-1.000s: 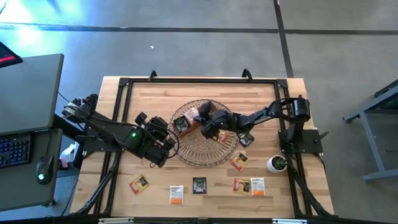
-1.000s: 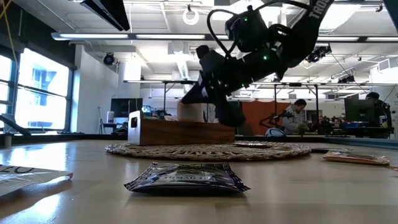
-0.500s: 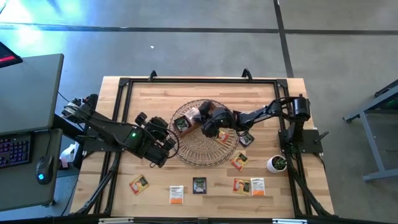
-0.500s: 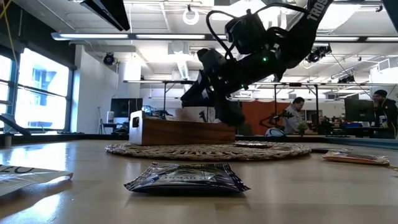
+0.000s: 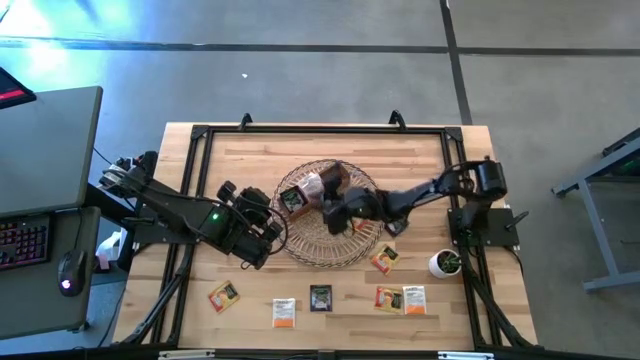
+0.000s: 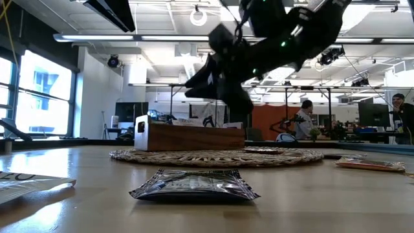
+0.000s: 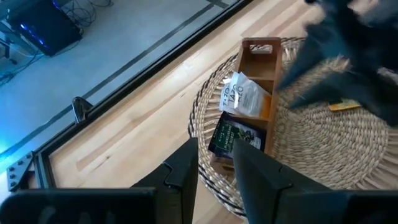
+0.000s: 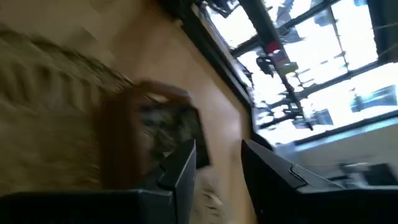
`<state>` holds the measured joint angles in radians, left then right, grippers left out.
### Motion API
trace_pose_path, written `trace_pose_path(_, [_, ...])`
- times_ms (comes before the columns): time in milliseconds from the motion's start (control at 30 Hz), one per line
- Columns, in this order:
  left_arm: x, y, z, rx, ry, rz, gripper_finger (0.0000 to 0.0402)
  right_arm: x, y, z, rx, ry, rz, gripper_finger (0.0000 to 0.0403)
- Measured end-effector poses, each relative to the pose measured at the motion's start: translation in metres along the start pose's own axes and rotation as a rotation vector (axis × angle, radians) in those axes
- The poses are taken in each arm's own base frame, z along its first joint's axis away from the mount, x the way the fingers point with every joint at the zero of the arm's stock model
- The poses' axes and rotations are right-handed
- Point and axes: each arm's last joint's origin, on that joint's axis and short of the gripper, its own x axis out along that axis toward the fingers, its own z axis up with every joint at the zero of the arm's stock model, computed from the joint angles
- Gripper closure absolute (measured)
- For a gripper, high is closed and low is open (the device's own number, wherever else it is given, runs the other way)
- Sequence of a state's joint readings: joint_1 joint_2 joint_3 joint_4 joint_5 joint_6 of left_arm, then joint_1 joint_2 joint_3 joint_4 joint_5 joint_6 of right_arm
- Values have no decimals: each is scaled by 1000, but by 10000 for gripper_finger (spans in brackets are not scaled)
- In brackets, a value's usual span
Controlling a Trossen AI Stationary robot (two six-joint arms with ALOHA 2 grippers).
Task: Pick & Place Tea
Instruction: Put the white tea bag into the middle section of the brown wooden organizer
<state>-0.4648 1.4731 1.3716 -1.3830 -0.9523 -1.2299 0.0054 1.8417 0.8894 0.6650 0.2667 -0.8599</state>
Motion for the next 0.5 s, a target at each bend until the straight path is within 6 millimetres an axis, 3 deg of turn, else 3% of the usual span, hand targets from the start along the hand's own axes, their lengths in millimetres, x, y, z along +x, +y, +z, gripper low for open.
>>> trace_pose_path(200, [-1,0,-3,2,83,-22,302,-37,20,35,42,64,171,302])
trace_pose_path(367, [-22,15,-11,-1,55,-31,302,-86,16,64,81,136,169,316])
trace_pose_path(500, [-32,18,-25,0,150,-58,302,-126,7,80,210,137,152,320])
